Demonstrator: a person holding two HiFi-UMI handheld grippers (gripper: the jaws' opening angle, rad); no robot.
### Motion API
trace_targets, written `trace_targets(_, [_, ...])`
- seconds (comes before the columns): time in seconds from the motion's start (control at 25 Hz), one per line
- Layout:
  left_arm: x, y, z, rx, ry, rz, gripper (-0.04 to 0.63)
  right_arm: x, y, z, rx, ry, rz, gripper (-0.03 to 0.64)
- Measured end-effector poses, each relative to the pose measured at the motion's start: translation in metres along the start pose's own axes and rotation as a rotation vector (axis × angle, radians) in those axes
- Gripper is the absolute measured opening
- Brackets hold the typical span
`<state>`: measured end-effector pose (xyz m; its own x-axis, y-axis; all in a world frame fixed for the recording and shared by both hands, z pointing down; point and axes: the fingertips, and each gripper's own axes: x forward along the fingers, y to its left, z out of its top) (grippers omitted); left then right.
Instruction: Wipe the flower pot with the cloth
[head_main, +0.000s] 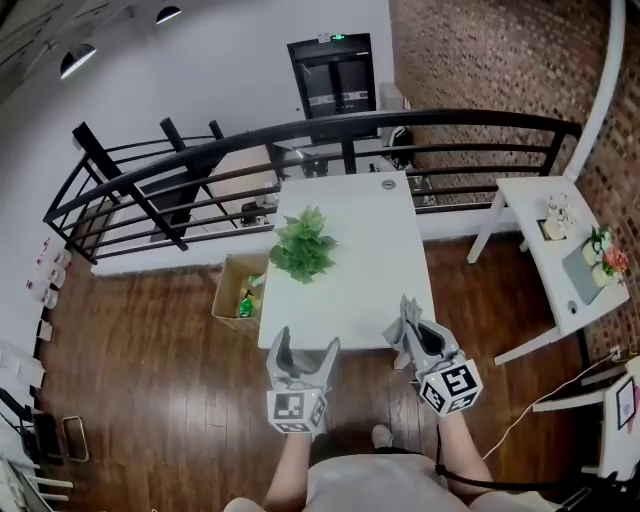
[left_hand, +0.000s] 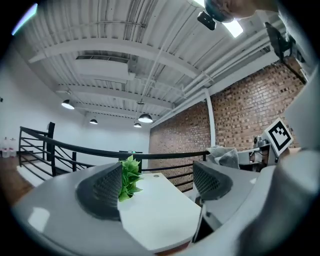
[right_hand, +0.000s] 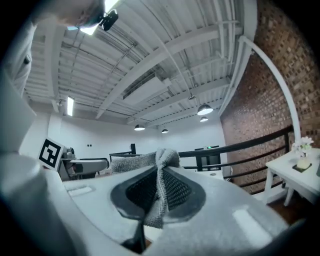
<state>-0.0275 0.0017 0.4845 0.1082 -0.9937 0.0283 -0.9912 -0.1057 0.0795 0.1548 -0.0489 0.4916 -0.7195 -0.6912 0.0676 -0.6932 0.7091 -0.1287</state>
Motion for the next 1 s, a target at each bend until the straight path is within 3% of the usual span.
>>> trace_targets(0.2, [-0.018,0.001,0.002,-0.121,-0.027,0.045,0.439,-0.014,0.028,0.007,-0.040,-0.040,0.078,0.012])
trace_targets(0.32, [-0.036,0.004,0.008,-0.063,-0.019,0.052,0.437,-0.007,0.051,0.000,-0.058,-0.010,0.086,0.012])
trace_targets(0.48, [-0.058,0.022,0.011,0.128,0.013,0.068,0.425,0.011,0.076,-0.013,-0.045,0.021,0.081,0.012])
trace_targets(0.56, [-0.069,0.033,0.015,0.178,0.012,0.077,0.420,0.020,0.092,-0.016,-0.056,0.026,0.100,0.012])
trace_targets(1.0, [-0.123,0.107,0.024,0.109,-0.026,0.122,0.391,0.040,0.168,0.000,-0.104,0.001,0.111,0.012])
